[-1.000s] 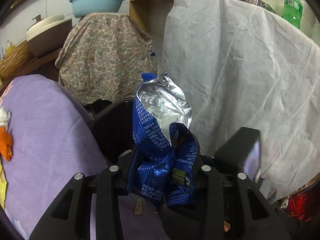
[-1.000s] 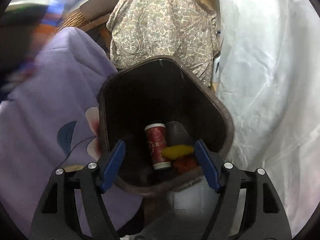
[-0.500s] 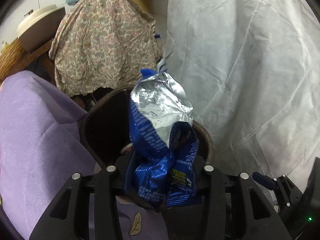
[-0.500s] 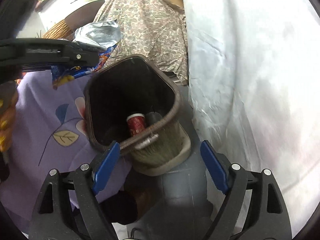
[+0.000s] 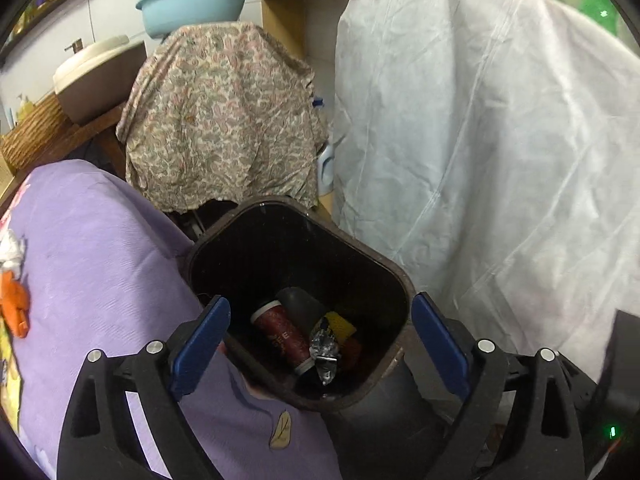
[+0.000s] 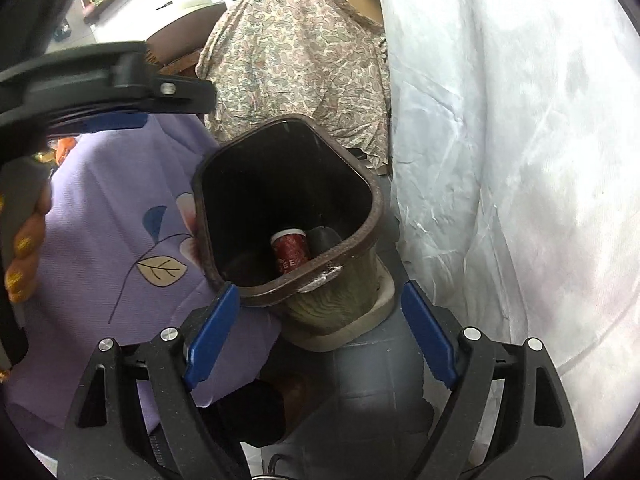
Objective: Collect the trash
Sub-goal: 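Move the left tool back to the table and grasp the white tissue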
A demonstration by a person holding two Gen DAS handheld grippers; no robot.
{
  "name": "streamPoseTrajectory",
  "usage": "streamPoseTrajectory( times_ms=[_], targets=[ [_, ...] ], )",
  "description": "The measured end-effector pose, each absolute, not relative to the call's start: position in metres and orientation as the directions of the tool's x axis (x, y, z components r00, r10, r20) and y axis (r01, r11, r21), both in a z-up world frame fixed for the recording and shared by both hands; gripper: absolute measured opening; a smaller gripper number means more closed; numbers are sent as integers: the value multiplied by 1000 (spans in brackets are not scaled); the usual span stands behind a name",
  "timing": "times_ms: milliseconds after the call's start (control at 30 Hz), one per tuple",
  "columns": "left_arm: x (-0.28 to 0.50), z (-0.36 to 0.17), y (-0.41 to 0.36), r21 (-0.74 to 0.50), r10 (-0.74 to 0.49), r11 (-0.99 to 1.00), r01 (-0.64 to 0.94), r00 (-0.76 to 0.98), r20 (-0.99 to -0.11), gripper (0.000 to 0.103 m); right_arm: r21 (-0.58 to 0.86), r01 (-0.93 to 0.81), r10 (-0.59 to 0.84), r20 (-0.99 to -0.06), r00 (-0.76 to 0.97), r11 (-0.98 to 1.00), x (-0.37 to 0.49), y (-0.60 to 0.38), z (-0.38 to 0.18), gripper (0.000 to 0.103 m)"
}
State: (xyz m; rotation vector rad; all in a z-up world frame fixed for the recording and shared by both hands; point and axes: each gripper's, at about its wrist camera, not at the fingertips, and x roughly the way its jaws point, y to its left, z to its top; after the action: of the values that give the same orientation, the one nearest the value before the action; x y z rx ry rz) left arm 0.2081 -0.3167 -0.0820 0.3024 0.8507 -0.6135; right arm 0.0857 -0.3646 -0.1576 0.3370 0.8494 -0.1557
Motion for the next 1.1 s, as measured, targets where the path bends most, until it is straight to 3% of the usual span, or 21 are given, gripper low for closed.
streamPoseTrajectory(
  times_ms=[333, 600, 967, 1100],
  targets=[
    [177, -40, -221, 12, -402, 829, 560, 609, -683, 97, 242, 206, 31, -716, 698, 948, 95, -339, -126, 86],
    [161, -24, -131, 126, -242, 911, 393, 756, -608, 97, 228, 49, 124, -684, 719, 973, 112, -277, -100, 86],
    [186, 10, 1, 151, -19, 982, 114, 855, -518, 97, 186, -121, 215, -652, 727, 975, 120, -207, -64, 86],
    [213, 20, 28, 174, 13, 980, 95, 845, -534, 93, 172, -149, 226, -652, 724, 974, 119, -195, -60, 86]
  ],
)
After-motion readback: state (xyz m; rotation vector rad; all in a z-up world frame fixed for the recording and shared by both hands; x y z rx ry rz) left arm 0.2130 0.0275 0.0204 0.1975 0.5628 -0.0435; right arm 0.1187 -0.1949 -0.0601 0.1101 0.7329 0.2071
